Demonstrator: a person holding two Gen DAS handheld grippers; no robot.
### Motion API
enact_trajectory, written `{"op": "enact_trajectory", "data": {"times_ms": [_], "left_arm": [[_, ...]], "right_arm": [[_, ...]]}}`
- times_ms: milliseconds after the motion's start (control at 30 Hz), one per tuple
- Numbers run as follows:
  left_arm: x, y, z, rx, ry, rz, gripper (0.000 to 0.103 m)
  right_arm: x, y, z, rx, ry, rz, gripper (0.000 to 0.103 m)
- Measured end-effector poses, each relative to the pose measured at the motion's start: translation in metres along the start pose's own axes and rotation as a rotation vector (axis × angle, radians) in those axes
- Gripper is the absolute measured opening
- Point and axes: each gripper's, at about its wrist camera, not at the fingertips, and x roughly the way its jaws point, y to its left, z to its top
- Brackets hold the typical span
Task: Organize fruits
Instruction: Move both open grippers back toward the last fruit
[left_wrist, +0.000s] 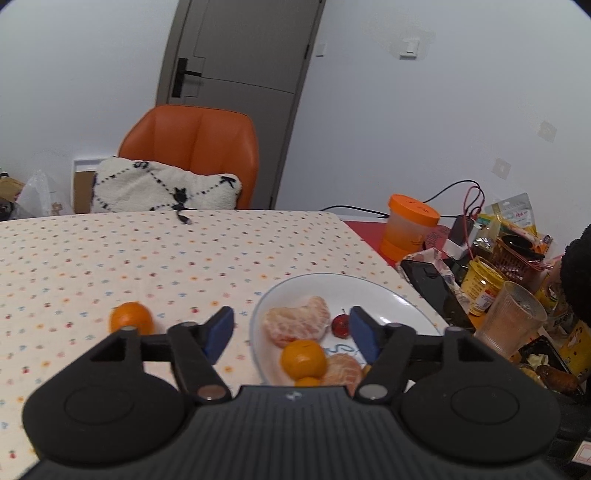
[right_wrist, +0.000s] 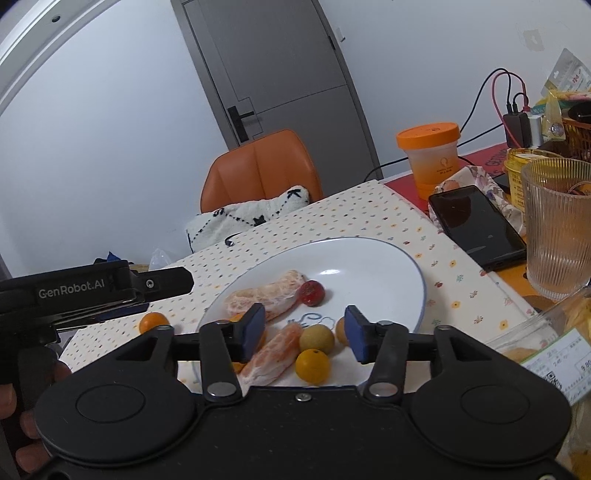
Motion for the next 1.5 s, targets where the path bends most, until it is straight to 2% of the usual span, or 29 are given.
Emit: {"op": "enact_trajectory", "data": {"times_ms": [133,267,367,700,833,1000,1500], "left_arm": [[-0.011,0.01,-0.002,-0.002,-0.01,0.029,0.081],[-0.02,0.021,-0.007,-0.008,-0.008,0.055,0.085],[-0.026,0.03,-0.011,-0.023,-0.004,0.071,0.086],[-0.046,0.052,-0.024,-0.043,-0.002,0.107,0.09],[-0.051,0.063,-0.031,-0.054,0.004,0.121,0.091],[-0.052,0.075,-0.039,-0.068,0.021,0.141,0.091],[-0.045,0.095,-0.053,-0.085,0.051,0.146,0.091]], "right_arm": [[-0.005,0.009,-0.002,-0.014,0.003,0.006,0.058],[-0.009,0.016,-0.006,-0.025,0.006,0.006,0.065],[-0.012,0.021,-0.01,-0.029,0.009,0.006,0.072],[-0.019,0.044,-0.018,-0.067,0.019,0.023,0.083],[-0.02,0.052,-0.02,-0.072,0.014,0.039,0.094],[-0.018,0.06,-0.023,-0.072,0.021,0.055,0.103],[-0.002,0.085,-0.028,-0.09,0.092,0.148,0.103]]}}
